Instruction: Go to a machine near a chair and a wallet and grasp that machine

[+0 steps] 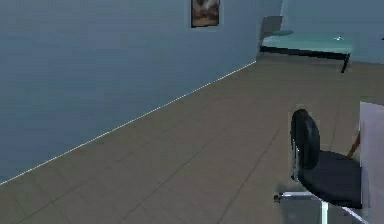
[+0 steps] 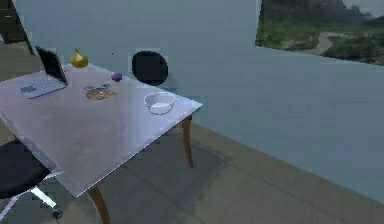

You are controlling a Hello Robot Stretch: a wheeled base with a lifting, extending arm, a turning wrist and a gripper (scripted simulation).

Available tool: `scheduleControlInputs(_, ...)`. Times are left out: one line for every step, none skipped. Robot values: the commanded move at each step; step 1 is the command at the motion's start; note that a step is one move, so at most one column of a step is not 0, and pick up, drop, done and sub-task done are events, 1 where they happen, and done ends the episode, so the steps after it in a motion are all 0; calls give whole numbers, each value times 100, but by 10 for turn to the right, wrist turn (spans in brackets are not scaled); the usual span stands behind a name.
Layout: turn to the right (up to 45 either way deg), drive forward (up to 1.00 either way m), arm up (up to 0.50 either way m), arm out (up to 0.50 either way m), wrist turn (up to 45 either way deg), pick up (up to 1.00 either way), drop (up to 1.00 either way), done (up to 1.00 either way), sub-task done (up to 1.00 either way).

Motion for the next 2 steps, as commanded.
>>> scheduleControlInputs(0,80,0,0,0,0,0,0,0)
scheduleControlInputs(-150,0,0,0,0,0,0,0,0)
